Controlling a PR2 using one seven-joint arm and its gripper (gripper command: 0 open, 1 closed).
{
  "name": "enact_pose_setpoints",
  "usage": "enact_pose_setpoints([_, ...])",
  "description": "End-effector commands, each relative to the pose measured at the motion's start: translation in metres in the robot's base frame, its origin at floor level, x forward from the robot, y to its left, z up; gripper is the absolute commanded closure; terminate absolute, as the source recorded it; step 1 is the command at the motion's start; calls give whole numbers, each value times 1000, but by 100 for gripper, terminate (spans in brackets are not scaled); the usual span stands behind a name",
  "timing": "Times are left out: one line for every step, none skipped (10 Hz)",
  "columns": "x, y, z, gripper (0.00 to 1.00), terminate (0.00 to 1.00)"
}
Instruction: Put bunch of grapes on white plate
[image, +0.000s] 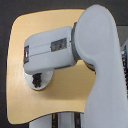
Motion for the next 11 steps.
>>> enact_pose_setpoints([-5, 7, 14, 100, 0])
enact_pose_setpoints([-4, 7, 19, 0, 0])
enact_pose_setpoints([-1, 8, 28, 0, 0])
enact_pose_setpoints([3, 10, 39, 0, 0])
enact_pose_setpoints([10, 13, 60, 0, 0])
enact_pose_setpoints([11, 13, 75, 0, 0])
enact_pose_setpoints([7, 18, 97, 0, 0])
enact_pose_setpoints([9, 15, 118, 0, 0])
enact_pose_setpoints([13, 14, 142, 0, 0])
enact_pose_setpoints([17, 14, 155, 0, 0])
enact_pose_setpoints([19, 13, 170, 0, 0])
